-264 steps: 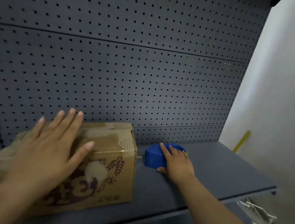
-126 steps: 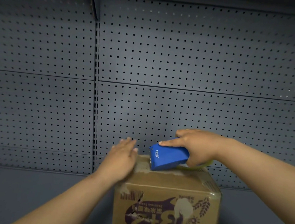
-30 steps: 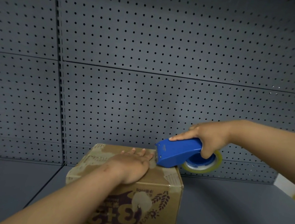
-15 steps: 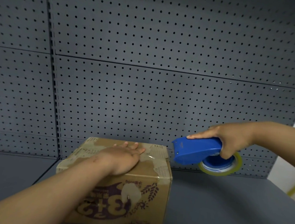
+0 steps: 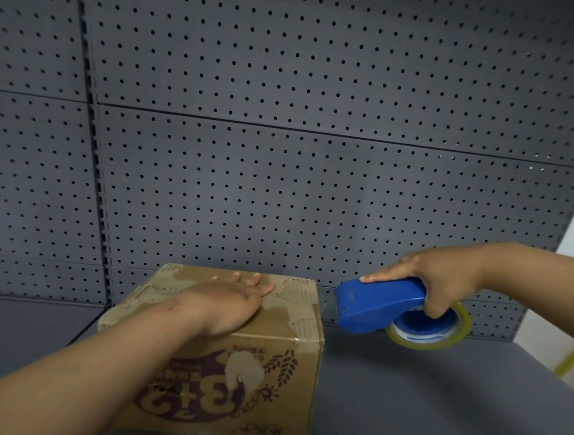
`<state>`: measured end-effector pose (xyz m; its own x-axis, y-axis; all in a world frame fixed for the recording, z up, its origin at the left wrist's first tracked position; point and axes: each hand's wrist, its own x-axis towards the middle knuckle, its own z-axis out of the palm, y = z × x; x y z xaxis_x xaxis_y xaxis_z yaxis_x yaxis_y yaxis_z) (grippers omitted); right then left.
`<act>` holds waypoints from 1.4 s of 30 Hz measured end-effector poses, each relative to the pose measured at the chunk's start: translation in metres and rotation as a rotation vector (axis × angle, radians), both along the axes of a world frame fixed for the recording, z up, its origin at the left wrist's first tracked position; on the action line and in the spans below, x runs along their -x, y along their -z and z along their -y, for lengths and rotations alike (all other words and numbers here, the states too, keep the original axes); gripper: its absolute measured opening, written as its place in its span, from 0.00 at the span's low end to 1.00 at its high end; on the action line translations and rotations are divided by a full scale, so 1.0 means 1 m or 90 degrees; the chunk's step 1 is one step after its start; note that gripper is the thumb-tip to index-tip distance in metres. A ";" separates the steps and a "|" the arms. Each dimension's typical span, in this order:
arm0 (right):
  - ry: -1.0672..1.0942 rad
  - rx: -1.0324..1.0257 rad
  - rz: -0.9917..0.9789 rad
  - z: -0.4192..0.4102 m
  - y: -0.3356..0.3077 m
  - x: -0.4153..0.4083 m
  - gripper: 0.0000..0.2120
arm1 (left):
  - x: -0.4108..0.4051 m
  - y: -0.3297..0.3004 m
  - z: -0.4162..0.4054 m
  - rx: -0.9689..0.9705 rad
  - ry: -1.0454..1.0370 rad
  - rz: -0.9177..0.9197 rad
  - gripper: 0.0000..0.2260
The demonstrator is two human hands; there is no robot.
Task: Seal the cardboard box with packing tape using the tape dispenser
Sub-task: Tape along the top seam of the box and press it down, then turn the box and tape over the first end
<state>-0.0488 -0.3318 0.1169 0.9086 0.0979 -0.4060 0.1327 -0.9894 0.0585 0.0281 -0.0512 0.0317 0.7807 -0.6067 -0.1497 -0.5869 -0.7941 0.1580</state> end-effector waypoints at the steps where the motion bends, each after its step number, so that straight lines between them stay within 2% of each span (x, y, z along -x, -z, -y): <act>1: -0.003 0.006 -0.004 -0.002 0.001 -0.002 0.43 | 0.000 0.000 0.000 0.002 -0.001 -0.001 0.22; 9: -0.024 0.088 -0.014 -0.023 0.006 -0.017 0.40 | -0.001 0.001 0.000 0.012 0.002 0.003 0.22; 13: -0.125 0.318 -0.058 -0.035 0.041 -0.017 0.37 | -0.003 0.002 -0.001 0.019 0.005 0.007 0.22; 17: -0.030 0.248 -0.036 -0.025 0.056 -0.014 0.38 | -0.006 0.004 -0.001 0.026 0.017 0.012 0.22; 24: 0.059 0.174 0.208 -0.006 0.024 -0.023 0.35 | -0.004 0.002 -0.003 0.016 0.031 0.018 0.23; 29: 0.023 0.134 0.361 -0.017 0.009 -0.032 0.33 | -0.005 0.004 -0.011 0.012 0.075 0.031 0.23; 35: -0.018 0.088 0.458 -0.043 0.004 -0.048 0.34 | -0.010 -0.002 -0.035 0.016 0.196 0.028 0.20; 37: -0.039 0.081 0.482 -0.055 0.006 -0.053 0.35 | -0.010 -0.008 -0.046 -0.027 0.216 0.086 0.21; 39: -0.056 0.076 0.504 -0.066 0.007 -0.057 0.34 | -0.008 -0.012 -0.055 -0.082 0.187 0.167 0.25; 42: -0.076 0.065 0.540 -0.081 0.009 -0.060 0.34 | 0.001 -0.004 -0.058 -0.099 -0.010 0.183 0.28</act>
